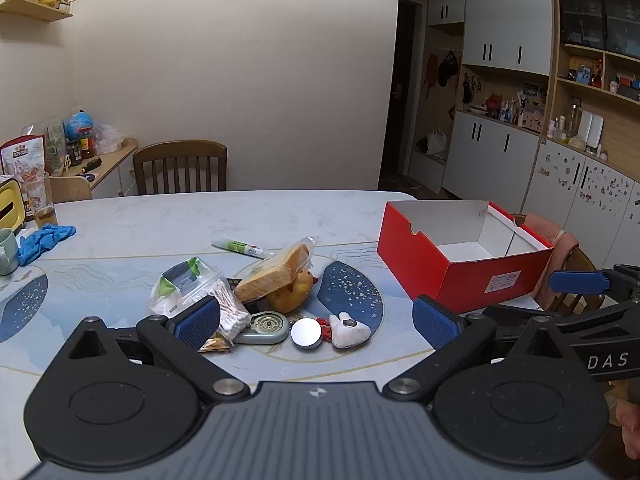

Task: Organize objects
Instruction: 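Grasp the cotton swab bag with left gripper while right gripper grasps the white bunny plush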

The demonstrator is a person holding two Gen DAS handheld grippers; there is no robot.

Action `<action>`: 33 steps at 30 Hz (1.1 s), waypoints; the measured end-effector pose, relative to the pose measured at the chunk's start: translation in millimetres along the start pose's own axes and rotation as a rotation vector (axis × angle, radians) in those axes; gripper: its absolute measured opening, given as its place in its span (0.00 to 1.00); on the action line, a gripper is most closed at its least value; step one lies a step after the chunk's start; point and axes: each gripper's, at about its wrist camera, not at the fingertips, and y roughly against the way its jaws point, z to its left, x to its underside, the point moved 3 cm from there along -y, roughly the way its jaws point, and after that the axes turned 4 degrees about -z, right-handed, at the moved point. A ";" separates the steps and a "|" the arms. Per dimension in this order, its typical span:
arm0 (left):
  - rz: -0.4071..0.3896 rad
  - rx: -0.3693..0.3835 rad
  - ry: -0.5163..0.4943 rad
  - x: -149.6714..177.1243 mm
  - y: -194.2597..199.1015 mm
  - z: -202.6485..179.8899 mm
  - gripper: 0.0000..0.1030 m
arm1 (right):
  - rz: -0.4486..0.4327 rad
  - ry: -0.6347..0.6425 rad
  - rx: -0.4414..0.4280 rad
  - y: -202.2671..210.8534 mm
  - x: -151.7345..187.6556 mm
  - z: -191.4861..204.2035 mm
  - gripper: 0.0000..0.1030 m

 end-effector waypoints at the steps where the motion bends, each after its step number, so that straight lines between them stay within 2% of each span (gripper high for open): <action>1: 0.001 0.001 0.002 0.1 0.1 0.5 1.00 | 0.000 0.000 -0.003 -0.3 0.6 0.3 0.99; 13: 0.027 -0.004 0.011 0.4 -18.5 21.5 1.00 | 0.046 0.014 -0.020 -23.7 -1.1 15.7 0.99; 21: 0.061 -0.047 0.010 -0.3 -52.5 59.5 1.00 | 0.101 0.021 -0.007 -56.9 2.9 22.4 0.97; 25: 0.095 -0.065 -0.007 1.4 -79.1 83.2 1.00 | 0.131 0.028 -0.001 -75.9 4.6 24.4 0.97; 28: 0.144 -0.050 0.007 6.9 -99.5 98.5 1.00 | 0.151 0.041 0.014 -90.8 7.1 26.2 0.97; 33: 0.210 -0.038 0.013 20.3 -128.6 104.0 1.00 | 0.198 0.063 0.034 -120.3 14.8 28.7 0.94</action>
